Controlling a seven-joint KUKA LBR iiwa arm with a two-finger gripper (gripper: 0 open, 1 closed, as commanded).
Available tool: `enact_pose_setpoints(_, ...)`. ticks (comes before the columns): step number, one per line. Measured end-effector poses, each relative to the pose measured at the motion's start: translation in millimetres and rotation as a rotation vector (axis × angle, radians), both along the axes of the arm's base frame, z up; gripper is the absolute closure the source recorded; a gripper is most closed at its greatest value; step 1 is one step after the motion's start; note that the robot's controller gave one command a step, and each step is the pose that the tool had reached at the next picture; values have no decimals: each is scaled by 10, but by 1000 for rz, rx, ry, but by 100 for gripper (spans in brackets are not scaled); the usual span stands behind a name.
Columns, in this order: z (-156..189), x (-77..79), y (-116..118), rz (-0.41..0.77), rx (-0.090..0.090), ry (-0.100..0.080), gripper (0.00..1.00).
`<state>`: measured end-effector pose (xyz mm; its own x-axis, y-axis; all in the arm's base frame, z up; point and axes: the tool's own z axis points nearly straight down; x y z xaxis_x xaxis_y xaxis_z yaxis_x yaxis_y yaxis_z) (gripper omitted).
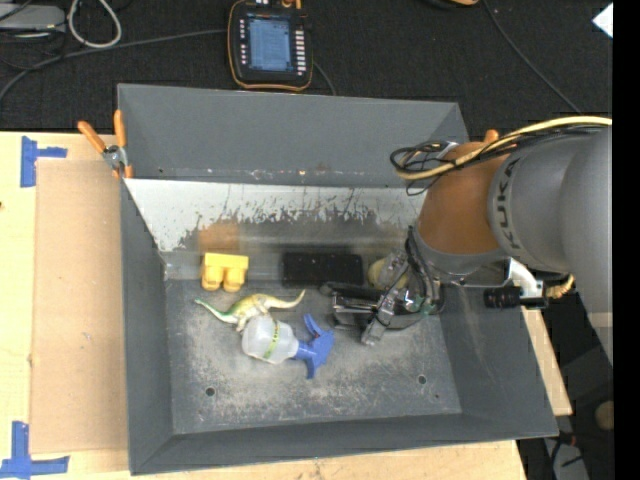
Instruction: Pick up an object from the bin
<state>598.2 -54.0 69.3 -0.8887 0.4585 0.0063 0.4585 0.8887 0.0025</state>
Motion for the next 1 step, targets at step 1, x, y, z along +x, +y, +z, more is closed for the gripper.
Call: enact_pose_setpoints(1, 32, 7, 37, 132, -5, -2, 100)
